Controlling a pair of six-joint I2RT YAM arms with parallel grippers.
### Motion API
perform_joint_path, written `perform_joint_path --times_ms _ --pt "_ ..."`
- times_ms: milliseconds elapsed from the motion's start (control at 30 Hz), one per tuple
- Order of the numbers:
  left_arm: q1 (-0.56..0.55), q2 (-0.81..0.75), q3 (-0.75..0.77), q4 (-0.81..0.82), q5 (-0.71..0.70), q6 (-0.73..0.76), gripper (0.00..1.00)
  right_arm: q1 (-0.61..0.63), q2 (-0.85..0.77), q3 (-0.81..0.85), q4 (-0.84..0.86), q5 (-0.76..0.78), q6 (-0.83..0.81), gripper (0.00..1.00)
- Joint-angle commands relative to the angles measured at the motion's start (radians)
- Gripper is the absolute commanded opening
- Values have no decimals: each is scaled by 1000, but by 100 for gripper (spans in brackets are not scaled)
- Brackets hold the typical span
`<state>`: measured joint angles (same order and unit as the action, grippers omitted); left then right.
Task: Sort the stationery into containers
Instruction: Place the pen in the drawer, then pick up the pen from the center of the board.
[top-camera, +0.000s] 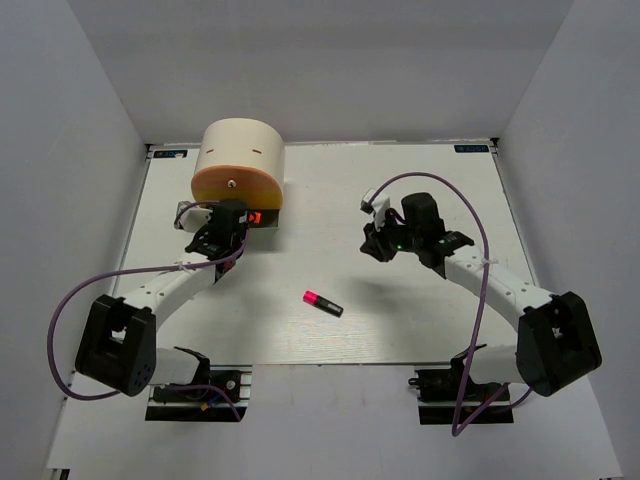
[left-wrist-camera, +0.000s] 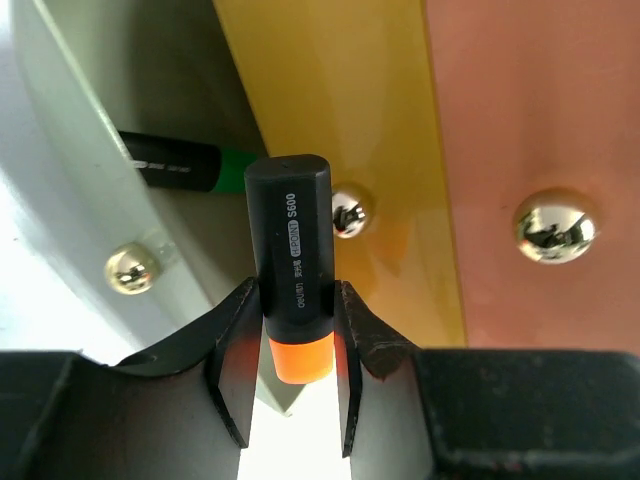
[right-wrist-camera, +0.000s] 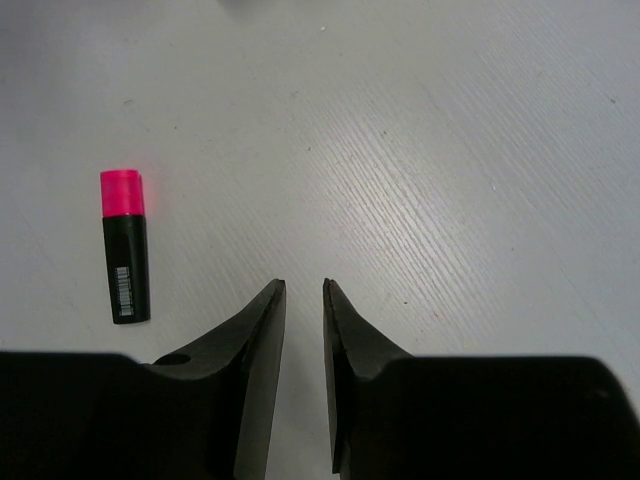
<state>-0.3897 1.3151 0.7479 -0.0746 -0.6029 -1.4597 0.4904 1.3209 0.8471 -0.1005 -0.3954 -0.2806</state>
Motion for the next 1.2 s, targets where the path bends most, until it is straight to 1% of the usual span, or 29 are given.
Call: perform_joint_path --times_ms 0,100,133,200,233,300,367,433,533,600,633,700,733,767,800,833,867,900,933,967,1000,1067,1100,1133,1167 --pt "18 7 47 2 3 -13 14 -6 -26 -19 25 -11 -6 28" --pt "28 7 47 12 3 -13 21 -4 -23 -17 24 -16 -6 29" --pt "28 16 47 12 12 -13 27 -6 -23 -16 24 -16 -8 29" --pt "28 16 47 12 23 -22 34 -9 -19 -14 27 -17 -8 29" --pt "28 16 47 12 23 -22 40 -6 -17 -11 25 -17 -9 29" --pt "28 16 47 12 23 -22 43 -4 -15 -8 22 -20 -11 31" --pt "28 16 36 12 32 -22 50 -7 -12 -5 19 -33 -11 31" --pt "28 16 27 21 32 -22 54 -6 -12 -3 15 -51 -15 35" --pt "28 16 27 21 41 -22 60 -7 -11 0 8 -68 -22 36" --pt "28 16 27 21 41 -22 60 -4 -11 0 1 -82 -26 40" --pt "28 16 27 21 41 -22 60 -6 -9 0 -5 -89 -29 40" --pt "28 7 27 21 51 -22 61 -4 -11 4 -19 -118 -44 45" --pt "28 -8 27 30 61 -22 63 -6 -9 15 -31 -200 -51 48" --pt "28 -25 27 30 84 -11 67 -7 -3 20 -45 -242 -60 50" --pt "28 -37 27 30 100 25 71 -1 0 26 -114 -290 -107 52" --pt "28 -51 27 21 118 47 77 0 18 53 -142 -445 -130 54" --pt "28 -65 27 3 165 70 85 8 30 61 -171 -492 -152 56" --pt "37 -91 40 -23 189 125 87 16 38 70 -233 -520 -178 56" --pt "37 -102 41 -54 233 157 89 23 70 79 -241 -548 -180 56" --pt "37 -115 50 -120 256 189 92 45 78 84 -248 -531 -181 56" --pt "37 -131 50 -154 278 243 92 54 90 84 -248 -517 -184 56" --pt "37 -183 41 -242 339 294 95 85 124 107 -257 -435 -187 57" --pt "37 -201 18 -266 356 318 97 114 141 124 -275 -404 -193 59" --pt "37 -242 4 -287 385 352 99 126 179 159 -333 -390 -196 62" --pt "37 -264 -14 -325 399 364 99 134 213 193 -349 -329 -187 63"
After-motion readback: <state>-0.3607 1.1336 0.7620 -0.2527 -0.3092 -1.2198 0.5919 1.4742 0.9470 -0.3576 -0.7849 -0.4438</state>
